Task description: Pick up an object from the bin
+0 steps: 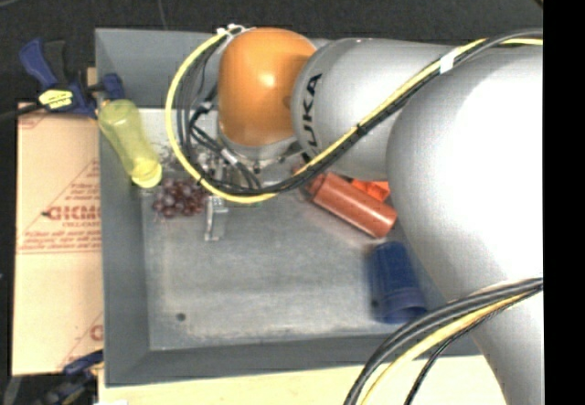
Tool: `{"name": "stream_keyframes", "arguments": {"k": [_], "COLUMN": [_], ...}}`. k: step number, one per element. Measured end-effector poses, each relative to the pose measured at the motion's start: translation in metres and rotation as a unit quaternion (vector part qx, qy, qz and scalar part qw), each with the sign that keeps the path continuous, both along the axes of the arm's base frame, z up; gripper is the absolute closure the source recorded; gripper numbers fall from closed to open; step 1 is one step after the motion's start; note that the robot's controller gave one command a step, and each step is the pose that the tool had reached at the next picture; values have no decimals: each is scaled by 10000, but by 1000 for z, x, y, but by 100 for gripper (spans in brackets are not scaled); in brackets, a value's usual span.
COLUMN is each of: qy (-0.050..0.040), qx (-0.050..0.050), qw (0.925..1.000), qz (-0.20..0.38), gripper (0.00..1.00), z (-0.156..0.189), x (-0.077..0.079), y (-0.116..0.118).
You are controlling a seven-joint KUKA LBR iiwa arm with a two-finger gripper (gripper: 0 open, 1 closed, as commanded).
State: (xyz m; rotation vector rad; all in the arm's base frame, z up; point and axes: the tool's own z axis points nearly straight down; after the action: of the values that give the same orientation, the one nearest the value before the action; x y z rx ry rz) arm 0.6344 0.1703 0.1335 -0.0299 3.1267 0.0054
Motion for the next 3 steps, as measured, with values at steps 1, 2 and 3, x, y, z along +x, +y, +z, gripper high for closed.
{"name": "stream_keyframes", "arguments": {"k": [1, 2, 3], "qy": [-1, -43, -40], "qx": [-33, 21, 4], "qw": [9580, 9981, 9992], "qz": [2868, -608, 398], "gripper": [0, 0, 100], "z": [-32, -59, -63], "x": [13, 19, 19], "y": [-8, 26, 29]}}
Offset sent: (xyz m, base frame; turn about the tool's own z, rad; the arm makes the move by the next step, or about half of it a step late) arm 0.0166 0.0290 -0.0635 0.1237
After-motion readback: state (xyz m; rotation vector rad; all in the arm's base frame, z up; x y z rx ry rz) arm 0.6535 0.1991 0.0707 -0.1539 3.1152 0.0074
